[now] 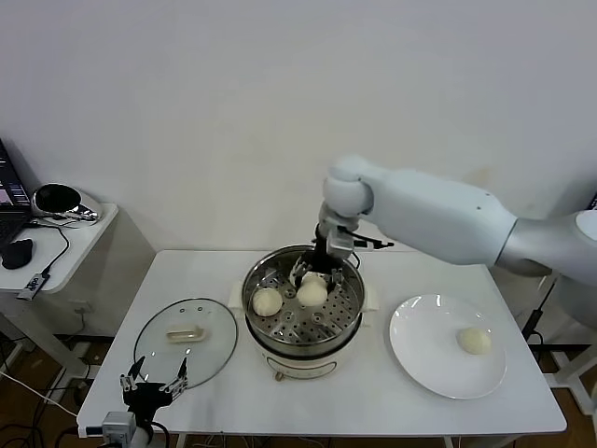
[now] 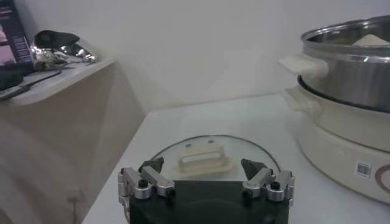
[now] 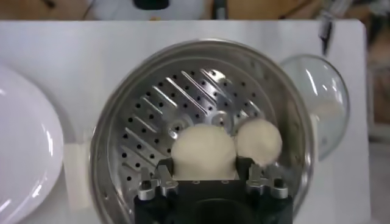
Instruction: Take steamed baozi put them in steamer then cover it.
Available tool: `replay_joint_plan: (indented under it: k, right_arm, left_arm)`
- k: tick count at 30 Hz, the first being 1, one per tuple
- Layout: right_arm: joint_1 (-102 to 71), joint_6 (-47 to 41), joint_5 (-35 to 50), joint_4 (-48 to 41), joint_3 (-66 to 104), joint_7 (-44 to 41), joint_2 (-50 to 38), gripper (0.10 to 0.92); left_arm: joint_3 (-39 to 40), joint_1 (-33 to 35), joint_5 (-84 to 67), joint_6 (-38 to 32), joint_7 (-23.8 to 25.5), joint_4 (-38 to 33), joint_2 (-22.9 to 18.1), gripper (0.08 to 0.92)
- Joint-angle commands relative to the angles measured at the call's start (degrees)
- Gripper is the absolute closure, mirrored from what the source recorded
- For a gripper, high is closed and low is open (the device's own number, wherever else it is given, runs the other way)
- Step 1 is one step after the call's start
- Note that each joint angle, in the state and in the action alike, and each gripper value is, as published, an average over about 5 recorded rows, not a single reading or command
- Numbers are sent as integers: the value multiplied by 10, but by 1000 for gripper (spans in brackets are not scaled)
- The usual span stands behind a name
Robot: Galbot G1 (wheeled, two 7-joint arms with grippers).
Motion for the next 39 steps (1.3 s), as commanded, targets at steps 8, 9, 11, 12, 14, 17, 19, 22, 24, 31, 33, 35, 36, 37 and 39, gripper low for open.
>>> replay_joint_plan:
  k: [8, 9, 11, 12, 14, 17, 19, 22, 24, 31, 33, 35, 36, 37, 39]
  right_arm:
    - [-33, 67, -67, 7, -30, 48, 56, 397]
    - [-36, 67, -68, 8, -30, 48, 57, 397]
    - [-41, 67, -71, 8, -30, 49, 57, 397]
    - [-43, 67, -72, 7, -30, 49, 57, 397]
    - [-48, 67, -74, 2, -29, 52, 60, 397]
    - [-53, 67, -75, -5, -29, 60, 64, 397]
    - [-54, 66, -76, -7, -31, 74, 64, 397]
    - [-46, 40, -80, 4, -36, 83, 60, 384]
    - [-36, 2, -89, 21, -36, 66, 54, 354]
    - [-3, -75, -65, 50, 1, 34, 12, 210]
    - [19, -105, -30, 59, 8, 33, -19, 205]
    - [43, -149, 18, 69, 7, 39, -58, 203]
    - [53, -176, 42, 73, 6, 44, -82, 203]
    - [60, -202, 62, 75, 7, 49, -106, 203]
    - [65, -259, 100, 76, 12, 56, -156, 203]
  left_arm:
    - [-1, -2, -4, 1, 2, -3, -2, 177]
    - [-3, -1, -4, 1, 2, -4, -1, 177]
    - [-5, 0, -6, 2, 2, -4, 0, 177]
    - [-6, 0, -7, 2, 2, -4, 2, 177]
    - [-8, 0, -8, 2, 2, -4, 3, 177]
    - [-7, 0, -8, 2, 3, -4, 3, 177]
    - [-6, 0, -8, 2, 3, -5, 2, 177]
    - [-6, 2, -7, 2, 4, -7, 3, 177]
    - [-7, 4, -7, 2, 4, -8, 4, 177]
    - [-4, 3, -7, 2, 5, -8, 1, 177]
    - [-2, 3, -6, 3, 6, -8, 1, 177]
    - [-1, 3, -6, 3, 7, -9, 2, 177]
    - [-1, 2, -6, 3, 7, -9, 2, 177]
    - [-1, 2, -6, 4, 8, -9, 3, 177]
    - [0, 2, -7, 5, 9, -9, 5, 177]
